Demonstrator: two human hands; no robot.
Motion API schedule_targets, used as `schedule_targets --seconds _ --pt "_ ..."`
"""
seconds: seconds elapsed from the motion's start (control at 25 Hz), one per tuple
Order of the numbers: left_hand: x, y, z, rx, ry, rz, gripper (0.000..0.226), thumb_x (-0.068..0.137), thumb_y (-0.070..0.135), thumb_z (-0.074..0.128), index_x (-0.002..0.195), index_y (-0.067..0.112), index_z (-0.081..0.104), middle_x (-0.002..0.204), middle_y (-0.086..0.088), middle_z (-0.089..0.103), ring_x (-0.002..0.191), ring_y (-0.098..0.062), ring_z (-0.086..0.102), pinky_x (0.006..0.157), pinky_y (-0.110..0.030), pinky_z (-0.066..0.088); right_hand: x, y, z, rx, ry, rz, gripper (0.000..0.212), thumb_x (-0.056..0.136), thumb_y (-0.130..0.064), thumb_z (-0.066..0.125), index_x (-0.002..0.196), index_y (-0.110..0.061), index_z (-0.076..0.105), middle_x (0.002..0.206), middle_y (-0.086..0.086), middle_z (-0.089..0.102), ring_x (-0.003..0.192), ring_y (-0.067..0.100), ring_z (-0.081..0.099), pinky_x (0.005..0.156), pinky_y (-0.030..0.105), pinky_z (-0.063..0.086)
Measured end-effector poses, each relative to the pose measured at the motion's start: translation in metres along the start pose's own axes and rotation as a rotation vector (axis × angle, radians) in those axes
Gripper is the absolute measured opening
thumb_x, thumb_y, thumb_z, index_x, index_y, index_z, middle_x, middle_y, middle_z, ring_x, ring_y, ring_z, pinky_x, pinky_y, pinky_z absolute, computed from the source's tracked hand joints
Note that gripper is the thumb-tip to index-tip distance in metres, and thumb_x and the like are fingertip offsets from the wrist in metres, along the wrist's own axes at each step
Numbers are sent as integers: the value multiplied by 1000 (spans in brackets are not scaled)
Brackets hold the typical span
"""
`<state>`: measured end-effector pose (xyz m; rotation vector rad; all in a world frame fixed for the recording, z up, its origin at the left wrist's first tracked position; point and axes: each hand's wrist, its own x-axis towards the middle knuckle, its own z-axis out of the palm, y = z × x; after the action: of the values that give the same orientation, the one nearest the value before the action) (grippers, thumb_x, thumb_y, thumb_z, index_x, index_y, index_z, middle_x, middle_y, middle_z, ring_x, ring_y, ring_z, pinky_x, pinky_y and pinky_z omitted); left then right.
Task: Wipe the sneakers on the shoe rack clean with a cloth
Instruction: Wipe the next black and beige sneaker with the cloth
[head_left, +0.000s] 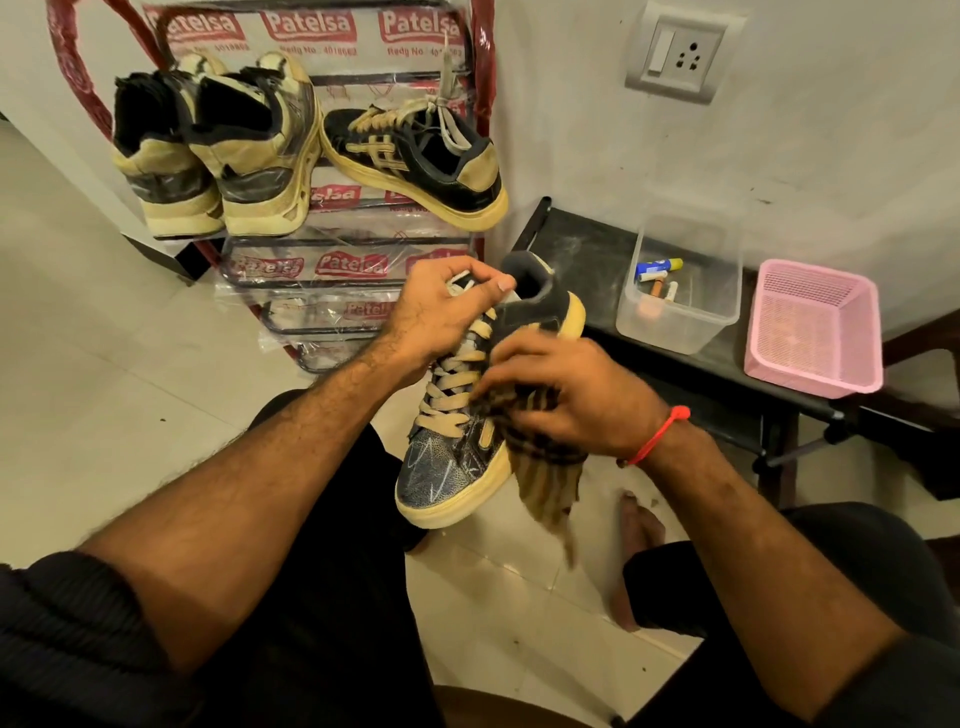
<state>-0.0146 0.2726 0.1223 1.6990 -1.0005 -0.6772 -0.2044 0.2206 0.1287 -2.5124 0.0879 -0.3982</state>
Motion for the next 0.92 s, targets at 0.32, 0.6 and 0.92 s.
schedule_targets --seconds 0.32,0.6,0.92 --pt "0 2 2 6 3 9 14 91 31 76 90 17 76 90 5 76 81 -4 71 80 -30 57 -9 -10 5 -43 -84 -46 36 83 -17 75 119 -16 69 120 3 62 112 15 57 97 31 52" --pt "-2 2 6 53 -104 -117 18 91 41 74 89 23 77 91 1 76 88 -21 72 83 -48 61 -6 6 -13 -175 211 140 35 82 -18 76 117 -16 70 116 4 61 105 19 60 85 42 57" --pt "-2 7 9 35 -147 -120 20 93 36 72 88 18 77 88 -4 75 83 -17 69 76 -45 59 -1 6 -23 -147 185 172 36 82 -16 77 117 -15 70 117 4 62 107 15 58 90 40 56"
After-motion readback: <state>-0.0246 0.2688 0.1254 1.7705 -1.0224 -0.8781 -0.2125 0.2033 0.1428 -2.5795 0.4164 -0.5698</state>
